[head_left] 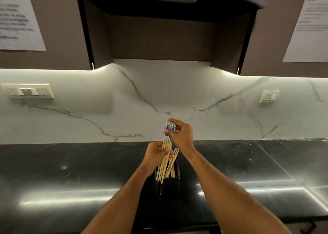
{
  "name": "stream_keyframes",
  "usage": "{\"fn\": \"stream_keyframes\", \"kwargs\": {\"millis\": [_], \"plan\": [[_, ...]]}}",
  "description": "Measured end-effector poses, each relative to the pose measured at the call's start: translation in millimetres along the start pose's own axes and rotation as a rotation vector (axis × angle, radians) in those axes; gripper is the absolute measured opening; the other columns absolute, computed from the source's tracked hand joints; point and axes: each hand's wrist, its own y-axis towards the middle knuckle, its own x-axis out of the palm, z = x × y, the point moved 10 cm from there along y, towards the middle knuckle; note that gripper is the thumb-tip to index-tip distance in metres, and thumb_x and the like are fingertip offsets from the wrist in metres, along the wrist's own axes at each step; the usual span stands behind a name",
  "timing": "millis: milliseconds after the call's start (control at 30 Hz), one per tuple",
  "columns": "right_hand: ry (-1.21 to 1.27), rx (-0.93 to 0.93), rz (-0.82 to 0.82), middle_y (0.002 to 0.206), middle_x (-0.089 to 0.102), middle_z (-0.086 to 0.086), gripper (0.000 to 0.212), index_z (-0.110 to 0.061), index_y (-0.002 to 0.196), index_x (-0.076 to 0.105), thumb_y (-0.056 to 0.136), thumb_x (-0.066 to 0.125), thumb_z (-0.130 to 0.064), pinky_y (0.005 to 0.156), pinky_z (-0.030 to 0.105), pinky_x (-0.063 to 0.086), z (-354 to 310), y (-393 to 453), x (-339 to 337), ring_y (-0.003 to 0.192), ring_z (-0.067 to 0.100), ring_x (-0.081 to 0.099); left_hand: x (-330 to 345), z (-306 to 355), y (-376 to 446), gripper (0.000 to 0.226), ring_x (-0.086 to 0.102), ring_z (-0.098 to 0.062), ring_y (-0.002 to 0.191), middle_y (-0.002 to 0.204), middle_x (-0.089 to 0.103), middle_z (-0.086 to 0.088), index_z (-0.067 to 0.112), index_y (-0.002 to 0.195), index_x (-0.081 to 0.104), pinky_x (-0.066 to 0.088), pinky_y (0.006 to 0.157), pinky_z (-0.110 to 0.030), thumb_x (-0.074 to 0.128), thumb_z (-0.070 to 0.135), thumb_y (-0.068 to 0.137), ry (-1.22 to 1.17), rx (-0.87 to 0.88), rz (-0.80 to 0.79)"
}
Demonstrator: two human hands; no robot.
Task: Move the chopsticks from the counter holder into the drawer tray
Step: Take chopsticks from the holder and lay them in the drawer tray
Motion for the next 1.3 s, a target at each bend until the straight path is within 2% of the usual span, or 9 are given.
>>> {"fn": "stream_keyframes", "kwargs": {"millis": [100, 167, 367, 467, 633, 767, 933, 1100, 1300], "plan": [[-0.017, -0.034, 0.010, 0.111, 0.076, 0.008, 0.051, -0.007, 0.131, 0.065, 0.083, 0.079, 0.001, 0.072, 0.010, 0.057, -20, -18, -5, 0.079, -0.006, 0.073, 0, 11, -21, 0.016, 0.078, -0.028, 0.086, 0.089, 0.079, -0.012, 0.007, 0.106, 0.072, 0.063, 0.087, -0.047, 0.058, 0.001, 0.100, 0.002, -0.004, -0.008], [-0.001, -0.054, 0.011, 0.115, 0.071, -0.001, 0.057, -0.008, 0.136, 0.061, 0.083, 0.079, 0.001, 0.075, 0.011, 0.057, -35, -30, -9, 0.081, -0.008, 0.072, 1, 20, -35, 0.016, 0.078, -0.029, 0.087, 0.089, 0.079, -0.013, 0.006, 0.107, 0.071, 0.063, 0.087, -0.047, 0.058, 0.001, 0.100, -0.016, -0.006, -0.018], [0.042, -0.066, -0.001, 0.099, 0.075, 0.000, 0.050, -0.007, 0.126, 0.068, 0.079, 0.082, 0.002, 0.075, 0.021, 0.062, -60, -60, -20, 0.083, 0.007, 0.076, 3, 43, -69, 0.014, 0.078, -0.031, 0.089, 0.092, 0.079, -0.016, 0.002, 0.107, 0.070, 0.062, 0.087, -0.045, 0.059, 0.001, 0.099, -0.023, 0.018, -0.063], [0.048, -0.065, 0.003, 0.103, 0.077, 0.007, 0.050, -0.008, 0.125, 0.069, 0.078, 0.084, 0.001, 0.077, 0.027, 0.064, -69, -69, -24, 0.083, 0.010, 0.077, 5, 49, -82, 0.015, 0.078, -0.031, 0.090, 0.094, 0.079, -0.016, 0.001, 0.111, 0.069, 0.062, 0.088, -0.044, 0.059, 0.001, 0.099, -0.032, 0.026, -0.092], [0.072, -0.028, -0.036, 0.104, 0.076, 0.010, 0.067, -0.013, 0.142, 0.055, 0.081, 0.082, -0.002, 0.077, 0.033, 0.064, -78, -80, -27, 0.085, 0.018, 0.078, 7, 57, -94, 0.016, 0.078, -0.028, 0.089, 0.093, 0.079, -0.014, 0.004, 0.112, 0.068, 0.063, 0.087, -0.044, 0.060, 0.001, 0.098, 0.014, 0.017, -0.107], [0.141, -0.001, -0.025, 0.104, 0.077, 0.011, 0.061, -0.009, 0.136, 0.057, 0.081, 0.081, -0.001, 0.078, 0.031, 0.064, -78, -88, -33, 0.087, 0.016, 0.078, 10, 59, -101, 0.016, 0.079, -0.027, 0.088, 0.092, 0.080, -0.013, 0.004, 0.112, 0.069, 0.063, 0.086, -0.044, 0.062, 0.002, 0.098, 0.025, 0.010, -0.114], [0.179, 0.065, 0.025, 0.099, 0.078, 0.013, 0.052, -0.009, 0.125, 0.062, 0.078, 0.084, -0.001, 0.078, 0.039, 0.065, -70, -91, -41, 0.083, 0.018, 0.079, 17, 63, -111, 0.019, 0.078, -0.027, 0.094, 0.099, 0.079, -0.014, 0.002, 0.116, 0.068, 0.063, 0.088, -0.040, 0.060, 0.006, 0.100, -0.039, 0.025, -0.152], [0.237, 0.114, 0.051, 0.095, 0.078, 0.012, 0.047, -0.011, 0.119, 0.063, 0.078, 0.085, -0.002, 0.078, 0.044, 0.065, -59, -88, -47, 0.080, 0.021, 0.079, 28, 48, -117, 0.022, 0.076, -0.030, 0.101, 0.104, 0.078, -0.016, 0.001, 0.117, 0.069, 0.060, 0.094, -0.045, 0.058, 0.013, 0.101, -0.091, -0.084, -0.214], [0.312, 0.255, 0.099, 0.096, 0.079, 0.011, 0.041, -0.008, 0.114, 0.068, 0.077, 0.085, -0.002, 0.084, 0.046, 0.063, -29, -97, -60, 0.083, 0.023, 0.079, 40, 42, -117, 0.021, 0.076, -0.034, 0.097, 0.101, 0.077, -0.022, -0.004, 0.115, 0.067, 0.060, 0.093, -0.048, 0.060, 0.007, 0.100, -0.020, -0.136, -0.269]]}}
